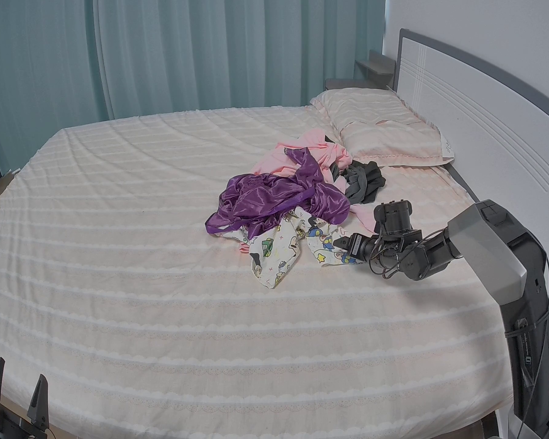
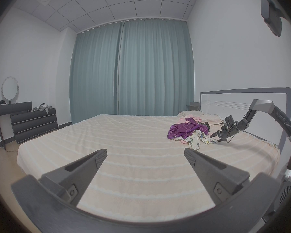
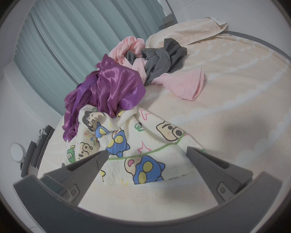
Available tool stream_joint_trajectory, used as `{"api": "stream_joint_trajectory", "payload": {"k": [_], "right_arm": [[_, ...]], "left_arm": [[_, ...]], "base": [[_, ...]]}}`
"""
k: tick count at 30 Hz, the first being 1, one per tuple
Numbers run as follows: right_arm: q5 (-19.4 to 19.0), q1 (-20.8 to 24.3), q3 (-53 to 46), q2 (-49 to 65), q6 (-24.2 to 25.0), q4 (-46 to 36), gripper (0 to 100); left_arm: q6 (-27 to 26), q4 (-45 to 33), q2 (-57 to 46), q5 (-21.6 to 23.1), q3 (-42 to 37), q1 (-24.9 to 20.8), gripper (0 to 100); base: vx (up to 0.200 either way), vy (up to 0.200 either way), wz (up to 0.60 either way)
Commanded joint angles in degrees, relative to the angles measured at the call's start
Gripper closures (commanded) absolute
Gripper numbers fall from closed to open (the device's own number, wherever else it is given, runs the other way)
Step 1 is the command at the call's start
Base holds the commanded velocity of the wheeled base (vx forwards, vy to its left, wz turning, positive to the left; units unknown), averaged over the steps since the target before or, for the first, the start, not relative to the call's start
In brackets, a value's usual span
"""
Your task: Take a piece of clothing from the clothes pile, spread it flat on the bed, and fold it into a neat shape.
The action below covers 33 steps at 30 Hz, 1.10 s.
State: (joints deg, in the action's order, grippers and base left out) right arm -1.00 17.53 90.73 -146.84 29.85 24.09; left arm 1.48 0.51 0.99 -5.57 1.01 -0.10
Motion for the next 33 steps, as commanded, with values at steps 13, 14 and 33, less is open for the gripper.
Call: {"api": "stream_joint_trajectory", "payload": {"k": [13, 14, 33], "right_arm": [[1.09, -3.12, -0.91, 1.55, -6.3, 0.61, 0], [1.09, -3.12, -0.91, 1.55, -6.3, 0.61, 0], [2.41, 3.3, 7.88, -6.53, -6.04, -0.01, 100]], "left_arm": [[0.02, 0.02, -0.99, -0.05, -1.01, 0.01, 0], [0.02, 0.02, -0.99, -0.05, -1.01, 0.01, 0], [0.02, 0.02, -0.99, -0.05, -1.01, 0.01, 0]], "base": [[0.0, 0.0, 0.0], [0.0, 0.0, 0.0], [0.0, 0.0, 0.0]]}}
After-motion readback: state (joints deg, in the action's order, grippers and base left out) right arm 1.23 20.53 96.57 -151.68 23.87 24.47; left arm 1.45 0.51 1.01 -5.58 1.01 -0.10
